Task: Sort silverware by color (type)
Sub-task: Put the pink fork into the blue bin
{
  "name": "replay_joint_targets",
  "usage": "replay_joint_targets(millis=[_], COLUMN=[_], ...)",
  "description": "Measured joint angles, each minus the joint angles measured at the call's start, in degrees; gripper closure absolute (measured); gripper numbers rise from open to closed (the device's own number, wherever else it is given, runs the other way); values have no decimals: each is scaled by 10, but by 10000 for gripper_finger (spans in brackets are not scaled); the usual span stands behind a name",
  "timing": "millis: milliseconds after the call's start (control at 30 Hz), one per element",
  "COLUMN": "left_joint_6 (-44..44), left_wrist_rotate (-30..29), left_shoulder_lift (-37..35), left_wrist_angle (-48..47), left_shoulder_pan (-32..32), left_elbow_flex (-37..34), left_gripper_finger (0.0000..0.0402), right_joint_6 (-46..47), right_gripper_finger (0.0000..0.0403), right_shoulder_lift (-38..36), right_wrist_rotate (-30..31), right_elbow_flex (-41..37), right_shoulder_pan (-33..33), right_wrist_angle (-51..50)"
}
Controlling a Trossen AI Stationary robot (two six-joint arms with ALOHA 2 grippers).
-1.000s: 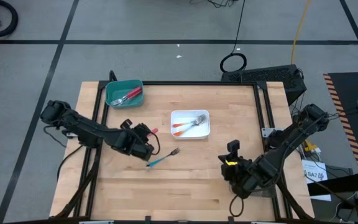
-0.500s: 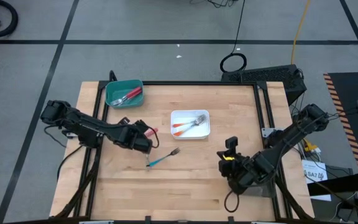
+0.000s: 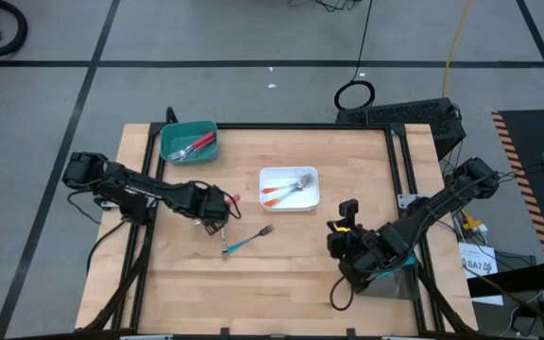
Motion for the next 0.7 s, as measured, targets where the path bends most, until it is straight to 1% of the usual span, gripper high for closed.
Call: replay_joint_targets(millis=[200,367,467,700], left_joint_6=[26,51,70,93], left_wrist_rotate=[3,4,16,4], left_shoulder_lift=[0,0,0,0], left_wrist_angle=[8,33,56,49], left_shoulder_pan=[6,5,5,6], left_elbow_flex=[0,0,0,0], left_gripper_finger=[190,190,190,190], right_joint_6=[9,13,19,27], right_gripper_finger=[403,403,403,403], right_shoulder_lift=[0,0,0,0], right_wrist_rotate=[-30,-30,-30,-31], right_elbow_flex=[0,0,0,0], right_shoulder_pan=[-6,-6,-6,-6], right_wrist_angle=[0,0,0,0])
